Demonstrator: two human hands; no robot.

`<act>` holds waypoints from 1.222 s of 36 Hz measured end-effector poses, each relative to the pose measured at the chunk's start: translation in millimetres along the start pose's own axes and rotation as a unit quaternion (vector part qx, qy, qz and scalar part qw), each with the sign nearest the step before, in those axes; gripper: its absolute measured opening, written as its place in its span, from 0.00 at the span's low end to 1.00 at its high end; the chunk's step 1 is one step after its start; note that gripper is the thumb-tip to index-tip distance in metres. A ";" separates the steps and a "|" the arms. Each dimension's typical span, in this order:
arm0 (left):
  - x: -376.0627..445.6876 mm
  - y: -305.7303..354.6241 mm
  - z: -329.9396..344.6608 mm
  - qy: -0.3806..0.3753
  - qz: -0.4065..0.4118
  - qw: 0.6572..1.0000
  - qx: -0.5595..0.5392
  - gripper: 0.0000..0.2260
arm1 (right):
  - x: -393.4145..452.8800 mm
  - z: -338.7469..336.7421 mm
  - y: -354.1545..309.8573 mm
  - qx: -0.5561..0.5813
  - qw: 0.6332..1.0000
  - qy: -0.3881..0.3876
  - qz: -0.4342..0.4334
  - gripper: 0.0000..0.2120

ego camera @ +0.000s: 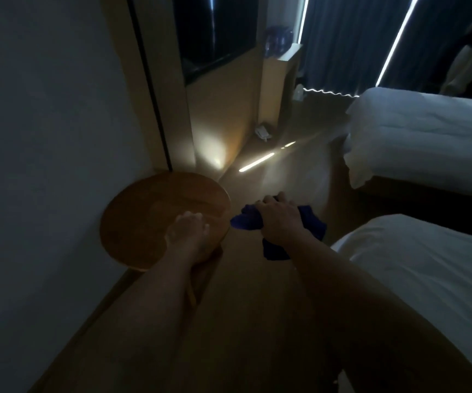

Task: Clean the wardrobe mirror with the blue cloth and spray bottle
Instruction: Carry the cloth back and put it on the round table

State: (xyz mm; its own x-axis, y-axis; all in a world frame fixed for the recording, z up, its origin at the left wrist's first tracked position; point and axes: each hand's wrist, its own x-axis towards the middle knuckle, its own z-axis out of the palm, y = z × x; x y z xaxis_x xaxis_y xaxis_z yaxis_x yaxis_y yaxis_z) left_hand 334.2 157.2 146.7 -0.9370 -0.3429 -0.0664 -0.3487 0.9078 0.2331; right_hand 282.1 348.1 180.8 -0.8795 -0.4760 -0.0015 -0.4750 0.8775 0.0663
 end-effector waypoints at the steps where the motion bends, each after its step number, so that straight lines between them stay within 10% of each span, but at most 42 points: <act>1: 7.5 1.4 -0.7 0.001 -0.008 1.000 0.000 0.14 | 11.4 1.0 2.8 0.002 1.000 -0.001 -0.008 0.19; 44: 382.7 -102.7 26.3 0.012 -0.333 0.935 -0.124 0.12 | 502.9 80.7 -67.4 0.034 0.954 -0.074 -0.288 0.26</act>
State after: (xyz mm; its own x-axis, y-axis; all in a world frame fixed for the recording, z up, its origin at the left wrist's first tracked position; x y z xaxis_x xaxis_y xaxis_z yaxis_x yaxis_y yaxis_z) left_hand 10.9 -60.9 71.8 -0.5122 -0.8197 -0.2564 -0.8366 0.4087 0.3648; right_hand -130.7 54.4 95.0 -0.4645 -0.8710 -0.1602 -0.8770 0.4775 -0.0529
